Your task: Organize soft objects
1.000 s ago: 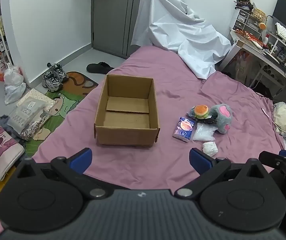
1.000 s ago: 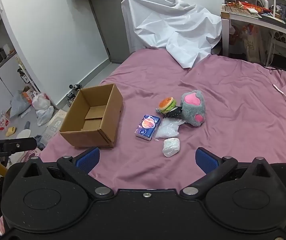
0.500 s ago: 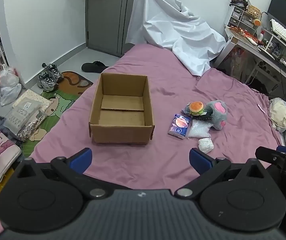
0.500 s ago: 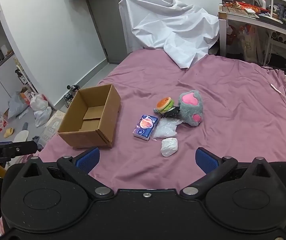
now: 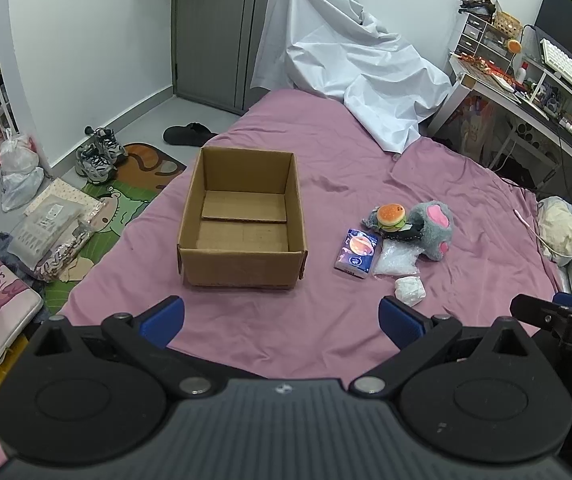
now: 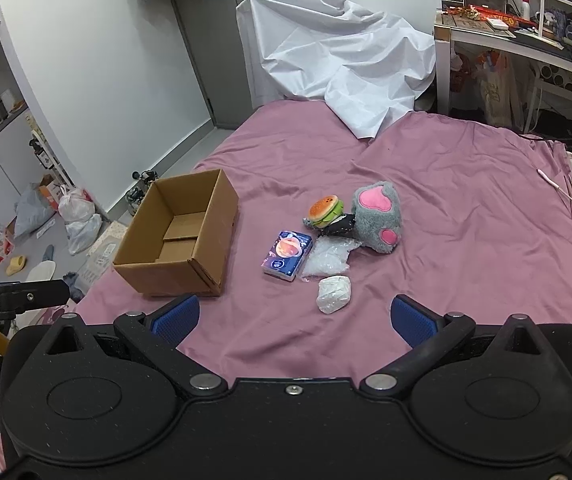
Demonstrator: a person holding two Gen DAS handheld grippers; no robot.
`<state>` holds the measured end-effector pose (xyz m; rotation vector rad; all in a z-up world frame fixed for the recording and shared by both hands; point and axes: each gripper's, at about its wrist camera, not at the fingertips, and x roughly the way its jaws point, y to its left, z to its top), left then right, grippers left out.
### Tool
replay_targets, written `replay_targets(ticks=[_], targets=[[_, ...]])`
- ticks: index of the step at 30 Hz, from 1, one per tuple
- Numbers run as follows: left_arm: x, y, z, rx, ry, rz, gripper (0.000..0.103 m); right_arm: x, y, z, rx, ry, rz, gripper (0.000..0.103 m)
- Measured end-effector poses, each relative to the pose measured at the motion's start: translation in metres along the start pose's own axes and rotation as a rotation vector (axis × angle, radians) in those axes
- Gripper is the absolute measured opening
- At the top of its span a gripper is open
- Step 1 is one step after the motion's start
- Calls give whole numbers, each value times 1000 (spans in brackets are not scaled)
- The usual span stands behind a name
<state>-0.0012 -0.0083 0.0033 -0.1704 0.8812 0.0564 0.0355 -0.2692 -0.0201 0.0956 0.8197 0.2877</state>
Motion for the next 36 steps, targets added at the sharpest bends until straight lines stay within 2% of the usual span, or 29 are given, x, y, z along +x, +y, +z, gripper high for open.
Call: replay_targets(ticks=[36], targets=[[0,-5,-2,6,-1,-8,103,-2,0,0,-11,-5,-17,103]])
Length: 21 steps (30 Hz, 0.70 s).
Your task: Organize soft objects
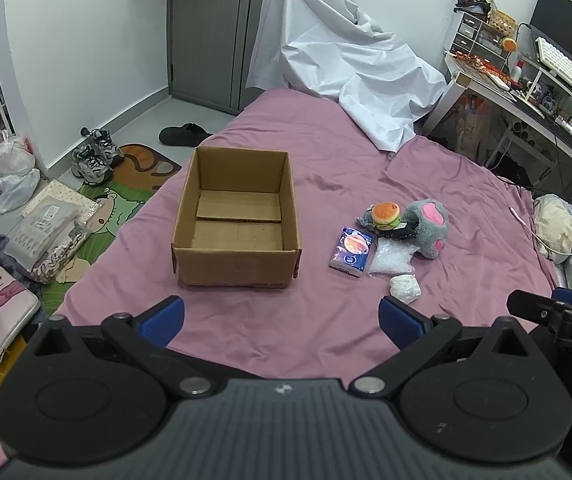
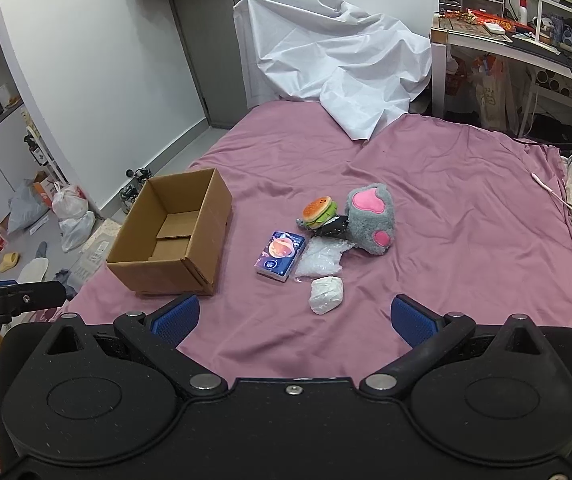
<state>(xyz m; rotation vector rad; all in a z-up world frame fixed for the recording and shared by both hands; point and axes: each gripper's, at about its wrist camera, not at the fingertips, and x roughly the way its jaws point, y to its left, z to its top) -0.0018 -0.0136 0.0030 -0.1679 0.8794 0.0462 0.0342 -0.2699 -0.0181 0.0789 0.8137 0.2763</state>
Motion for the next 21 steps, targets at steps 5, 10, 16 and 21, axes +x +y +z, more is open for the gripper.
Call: replay_targets(ticks=[5,10,16,21], targets=[[0,0,1,-1,2,3,103,0,-1,0,-3,-2,-3,103],[1,0,1,2,4,3,103,2,0,0,-5,2,-4,103],[2,1,2,-2,2,6,103,5,0,-1,-7,8,-2,103],[3,1,3,-2,3,8,103,8,0,-1,-9,8,2,103]])
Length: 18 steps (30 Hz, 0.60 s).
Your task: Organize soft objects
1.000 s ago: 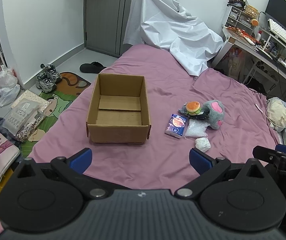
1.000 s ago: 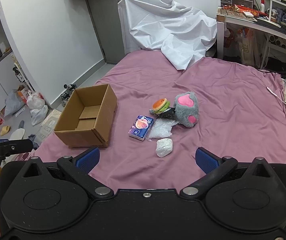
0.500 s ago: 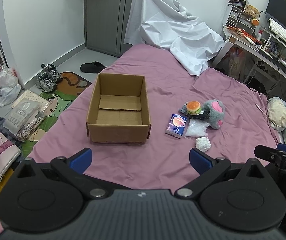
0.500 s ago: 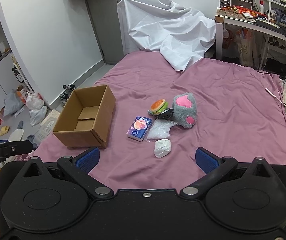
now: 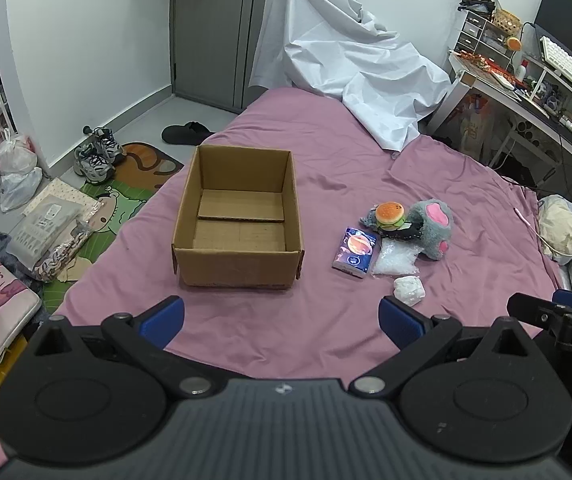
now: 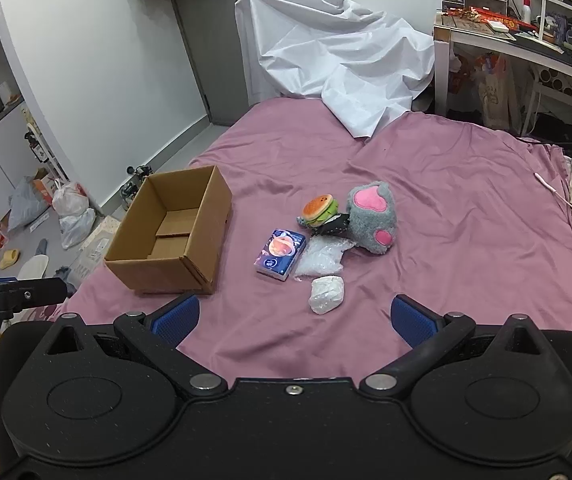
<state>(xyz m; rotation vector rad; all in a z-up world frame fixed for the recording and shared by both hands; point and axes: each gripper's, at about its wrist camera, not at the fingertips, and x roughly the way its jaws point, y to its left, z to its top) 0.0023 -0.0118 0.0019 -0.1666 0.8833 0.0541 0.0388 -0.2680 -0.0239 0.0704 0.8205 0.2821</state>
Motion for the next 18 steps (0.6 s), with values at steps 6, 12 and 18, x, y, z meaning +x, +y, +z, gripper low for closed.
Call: replay_targets(ticks=[6,12,18], targets=[[7,1,3,2,-3,0,103,8,-2,1,2,7,11,103],[19,-3,5,5,-2,-7,102,15,-5,2,16,8,11,103],[35,-16,7,9,12,-20,102,26,-16,1,44,15,16,103]])
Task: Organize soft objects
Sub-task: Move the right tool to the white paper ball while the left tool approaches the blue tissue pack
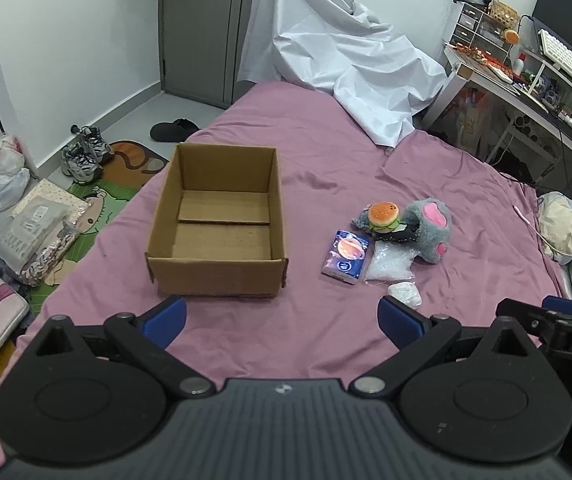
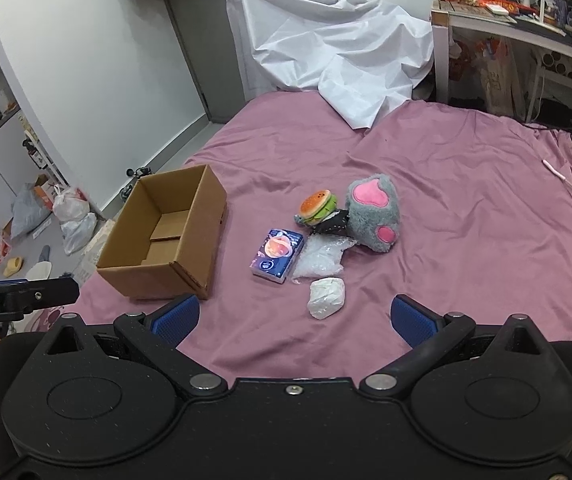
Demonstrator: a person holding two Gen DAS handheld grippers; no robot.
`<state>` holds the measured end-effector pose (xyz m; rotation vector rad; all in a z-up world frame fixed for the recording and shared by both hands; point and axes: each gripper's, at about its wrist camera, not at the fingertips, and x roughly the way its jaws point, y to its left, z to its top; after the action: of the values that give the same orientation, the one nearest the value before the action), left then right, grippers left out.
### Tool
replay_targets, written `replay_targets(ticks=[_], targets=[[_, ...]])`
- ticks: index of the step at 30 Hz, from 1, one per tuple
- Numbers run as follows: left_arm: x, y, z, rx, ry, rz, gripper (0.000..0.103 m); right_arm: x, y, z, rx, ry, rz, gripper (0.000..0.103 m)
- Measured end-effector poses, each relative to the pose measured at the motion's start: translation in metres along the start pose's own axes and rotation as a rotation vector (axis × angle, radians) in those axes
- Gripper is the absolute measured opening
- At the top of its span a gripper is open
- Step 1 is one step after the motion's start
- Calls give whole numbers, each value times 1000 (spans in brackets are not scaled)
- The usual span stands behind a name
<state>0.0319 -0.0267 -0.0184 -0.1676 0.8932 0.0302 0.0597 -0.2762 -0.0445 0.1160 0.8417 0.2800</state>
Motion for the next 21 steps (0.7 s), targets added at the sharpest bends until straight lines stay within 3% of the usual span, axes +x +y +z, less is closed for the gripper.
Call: replay_targets(ticks=[13,21], targets=[[36,-26,5,13,18,-31,101,27,-29,1,76,22,9,98],[60,-43,9,32,32,-57,91,44,-46,2,146,46,37,94]])
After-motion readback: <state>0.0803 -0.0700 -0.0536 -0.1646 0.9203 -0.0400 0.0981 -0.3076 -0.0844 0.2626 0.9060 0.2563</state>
